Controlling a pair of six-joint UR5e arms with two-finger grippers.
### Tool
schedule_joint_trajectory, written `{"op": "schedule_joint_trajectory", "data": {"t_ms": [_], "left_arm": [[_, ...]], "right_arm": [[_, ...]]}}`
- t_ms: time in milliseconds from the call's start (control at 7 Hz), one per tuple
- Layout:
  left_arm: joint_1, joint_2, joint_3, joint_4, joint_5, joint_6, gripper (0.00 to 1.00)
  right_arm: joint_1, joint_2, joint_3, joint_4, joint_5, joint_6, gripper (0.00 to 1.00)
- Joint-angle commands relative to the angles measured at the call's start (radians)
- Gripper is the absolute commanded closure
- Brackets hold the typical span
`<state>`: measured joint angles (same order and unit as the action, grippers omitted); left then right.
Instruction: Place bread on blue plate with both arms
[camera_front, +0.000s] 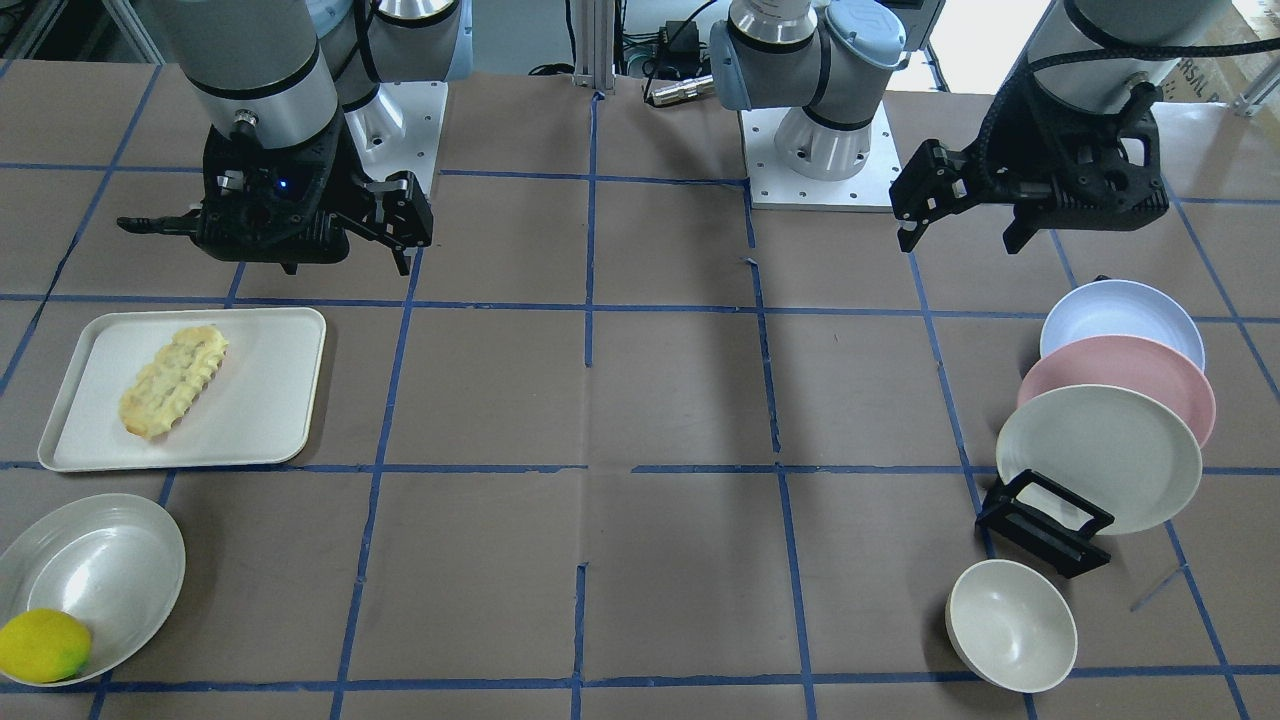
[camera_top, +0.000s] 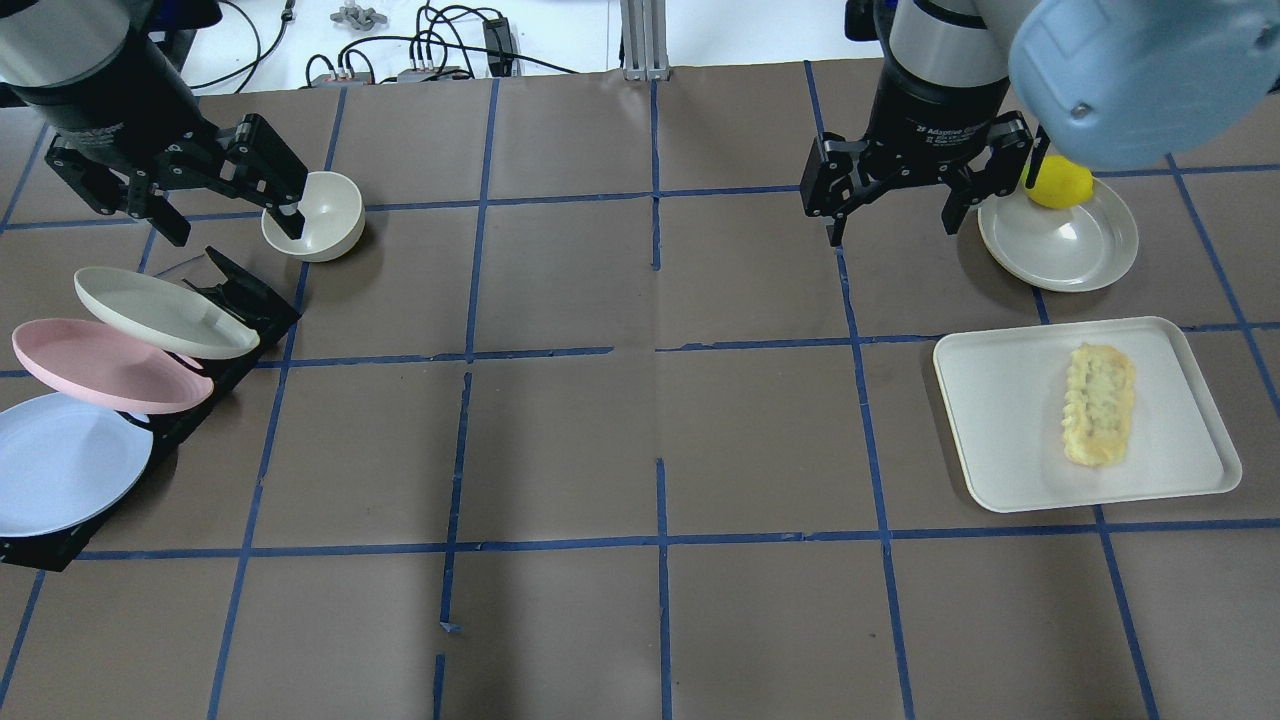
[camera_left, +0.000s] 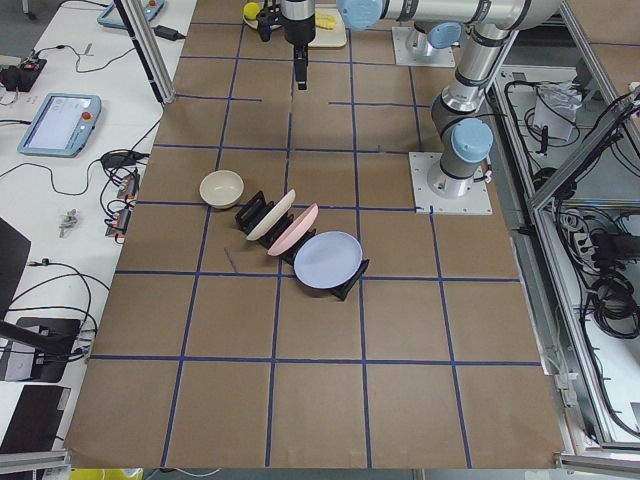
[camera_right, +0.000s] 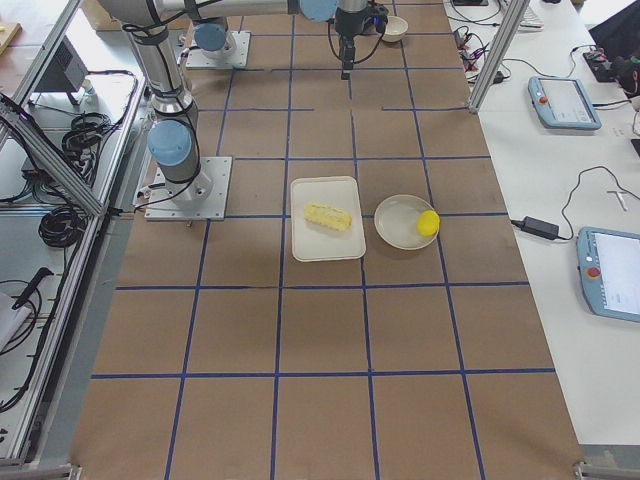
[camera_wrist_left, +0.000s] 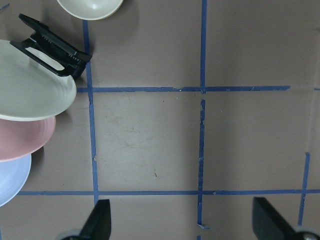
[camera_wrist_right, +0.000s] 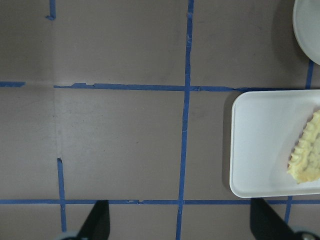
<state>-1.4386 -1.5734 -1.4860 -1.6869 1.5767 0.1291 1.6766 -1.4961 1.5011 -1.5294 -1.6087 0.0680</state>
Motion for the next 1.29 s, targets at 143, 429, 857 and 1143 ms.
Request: {"op": "schedule_joint_trajectory", "data": {"t_ms": [143,429,857,1143], "left_arm": [[-0.029,0.018,-0.023,0.044,0.005,-0.037,0.0],[0.003,0.033,-0.022,0.036,0.006,0.042,0.0],[0.299,0.059,-0.043,-0.006,0.0,0.416,0.0],[0.491,0.041,-0.079,-0.01,0.006,0.562,0.0]], "right_arm": [[0.0,-0.003,-0.004,0.0,-0.002,0.001,0.0],[0.002,-0.012,-0.002,-0.002,0.0,0.001,0.0],[-0.154,-0.007,0.121,-0.108,-0.045,-0.323,0.09],[-0.384,-0.004,0.285,-0.28,-0.028,-0.547,0.05]]}}
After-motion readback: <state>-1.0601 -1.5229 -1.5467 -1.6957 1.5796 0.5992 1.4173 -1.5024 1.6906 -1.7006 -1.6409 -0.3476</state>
